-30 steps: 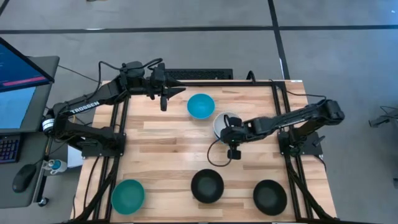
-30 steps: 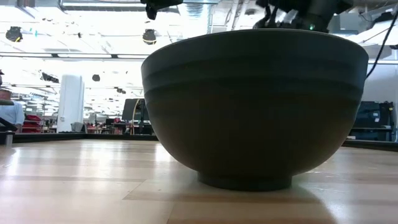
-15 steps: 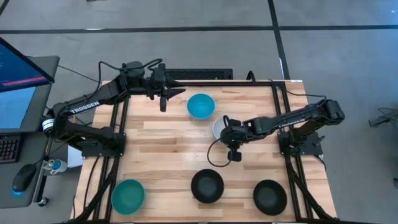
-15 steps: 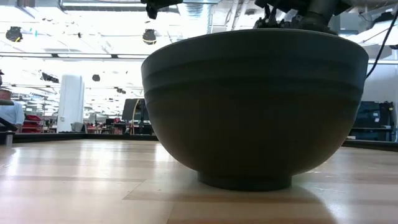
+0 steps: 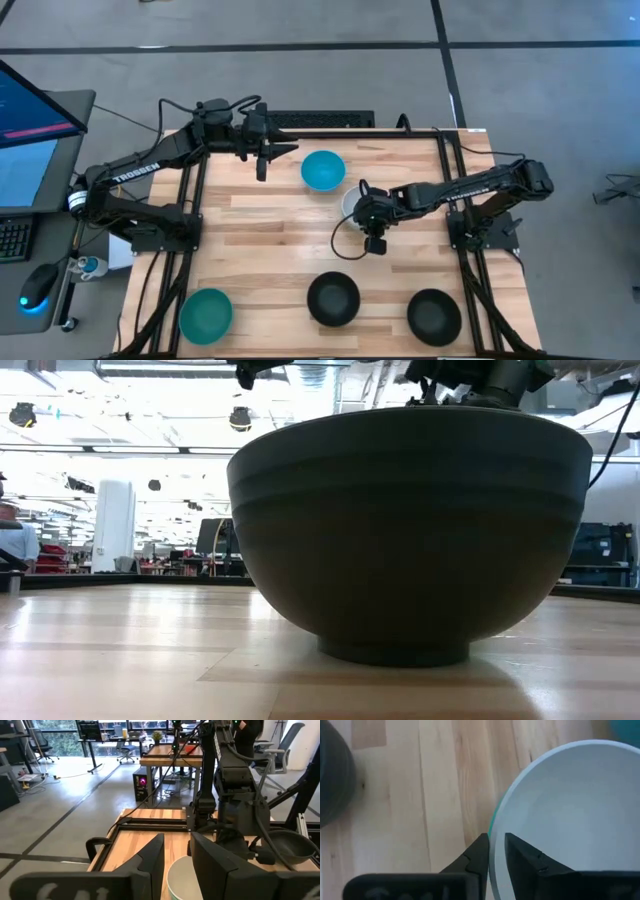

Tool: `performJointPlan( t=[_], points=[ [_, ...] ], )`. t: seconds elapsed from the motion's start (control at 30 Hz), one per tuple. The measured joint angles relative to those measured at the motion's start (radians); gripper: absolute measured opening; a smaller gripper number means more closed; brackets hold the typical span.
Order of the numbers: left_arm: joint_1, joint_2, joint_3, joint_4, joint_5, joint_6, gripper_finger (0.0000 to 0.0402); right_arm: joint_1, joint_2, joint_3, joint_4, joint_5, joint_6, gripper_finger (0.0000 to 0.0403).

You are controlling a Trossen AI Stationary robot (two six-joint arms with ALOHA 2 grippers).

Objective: Nest bowls inside each other
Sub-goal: Stack the white bowl on top of the light blue bowl, then stack the blue bowl on top of the white bowl

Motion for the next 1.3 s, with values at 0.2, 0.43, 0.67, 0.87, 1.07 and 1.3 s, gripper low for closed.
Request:
performJointPlan(
  t=[0.2,0.43,0.67,0.87,1.07,1.3],
  points=[
    [0.000,0.000,0.000,0.000,0.000,0.000,0.0087,-0.006,0.000,-0.001,0.083,-0.001,0.000,0.0098],
    [0.001,0.000,0.000,0.000,-0.001,0.000,0.0087,-0.003,-0.003,-0.001,0.046,-0.012,-0.007,0.0098],
    [0.001,0.000,0.000,-0.077,-0.045,0.026,0.0087,-0.012,-0.016,0.086,-0.096,0.022,-0.029,0.0098],
    [0.001,0.000,0.000,-0.174,-0.063,0.034,0.0087,-0.025,-0.016,0.191,-0.110,0.105,-0.079,0.0098],
    [0.001,0.000,-0.037,-0.200,-0.047,0.034,0.0087,-0.051,-0.031,0.233,-0.116,0.127,-0.079,0.0098],
    [0.002,0.051,-0.104,-0.148,0.052,0.054,0.0087,-0.051,-0.118,0.235,-0.111,0.231,-0.038,0.0098]
  ],
)
